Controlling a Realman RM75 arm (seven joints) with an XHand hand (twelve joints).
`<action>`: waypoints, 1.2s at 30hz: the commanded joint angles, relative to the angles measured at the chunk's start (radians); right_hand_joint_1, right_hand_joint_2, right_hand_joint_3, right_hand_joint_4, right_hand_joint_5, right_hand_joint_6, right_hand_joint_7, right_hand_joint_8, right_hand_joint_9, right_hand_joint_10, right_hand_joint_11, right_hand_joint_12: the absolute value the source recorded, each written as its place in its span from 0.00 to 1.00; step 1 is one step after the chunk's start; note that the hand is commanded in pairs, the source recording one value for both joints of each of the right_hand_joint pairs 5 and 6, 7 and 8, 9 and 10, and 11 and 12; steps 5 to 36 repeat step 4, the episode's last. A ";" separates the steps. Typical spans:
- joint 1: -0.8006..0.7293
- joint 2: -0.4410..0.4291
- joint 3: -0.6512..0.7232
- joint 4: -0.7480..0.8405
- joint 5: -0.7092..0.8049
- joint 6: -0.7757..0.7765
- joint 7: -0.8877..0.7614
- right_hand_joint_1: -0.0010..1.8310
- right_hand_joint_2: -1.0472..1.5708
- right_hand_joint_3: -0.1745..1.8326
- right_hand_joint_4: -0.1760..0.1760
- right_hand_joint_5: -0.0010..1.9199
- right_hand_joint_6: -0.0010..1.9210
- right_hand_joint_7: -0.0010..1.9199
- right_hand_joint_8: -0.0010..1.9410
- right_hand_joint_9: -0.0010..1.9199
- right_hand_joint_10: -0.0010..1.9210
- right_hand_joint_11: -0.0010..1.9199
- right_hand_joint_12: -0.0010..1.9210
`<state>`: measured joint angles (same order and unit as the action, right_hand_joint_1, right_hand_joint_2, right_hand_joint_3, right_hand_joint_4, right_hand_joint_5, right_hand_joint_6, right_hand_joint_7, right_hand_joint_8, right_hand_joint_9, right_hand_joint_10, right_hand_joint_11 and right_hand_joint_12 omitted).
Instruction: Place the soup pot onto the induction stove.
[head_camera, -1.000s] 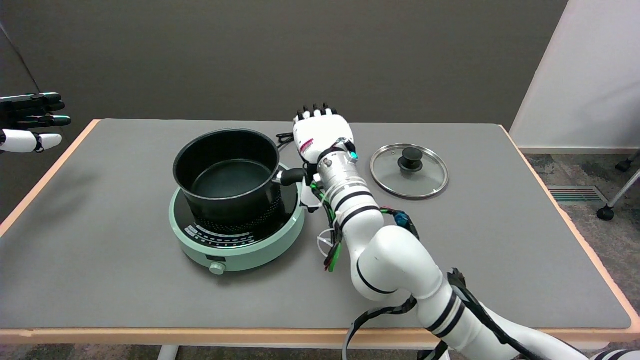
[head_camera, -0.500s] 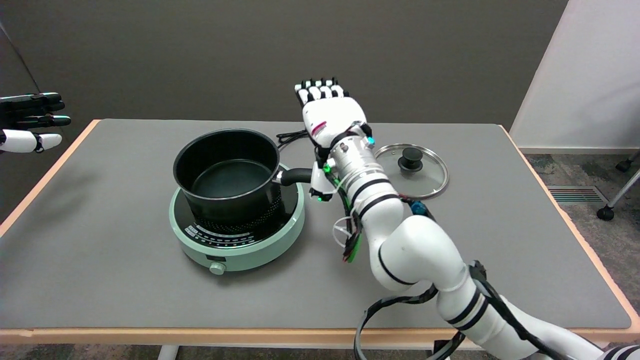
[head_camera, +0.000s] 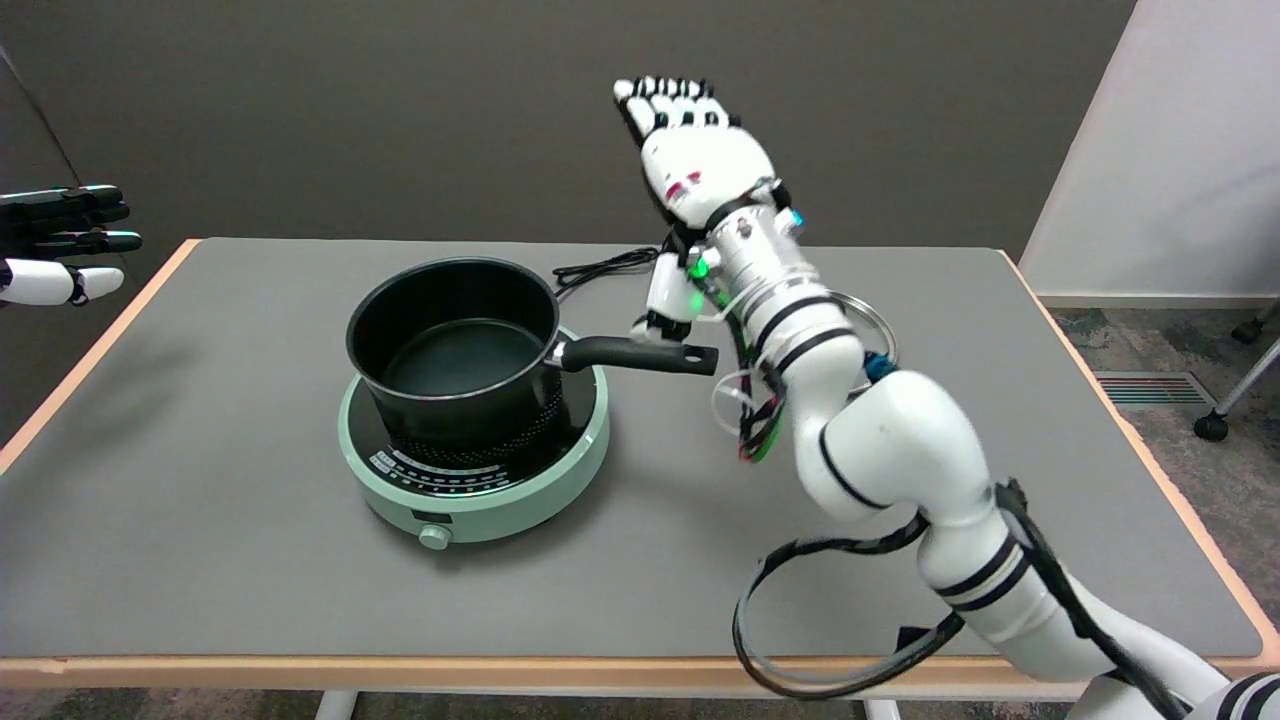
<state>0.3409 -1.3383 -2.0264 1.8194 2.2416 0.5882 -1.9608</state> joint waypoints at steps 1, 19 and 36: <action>0.073 0.075 0.233 0.035 0.128 -0.106 0.001 0.68 0.09 0.79 0.44 0.02 0.02 0.02 0.02 0.02 0.02 0.02 0.02; 0.069 0.105 0.309 0.019 0.167 -0.106 0.001 0.66 0.10 0.79 0.46 0.02 0.02 0.02 0.02 0.02 0.02 0.02 0.02; 0.069 0.105 0.309 0.019 0.167 -0.106 0.001 0.66 0.10 0.79 0.46 0.02 0.02 0.02 0.02 0.02 0.02 0.02 0.02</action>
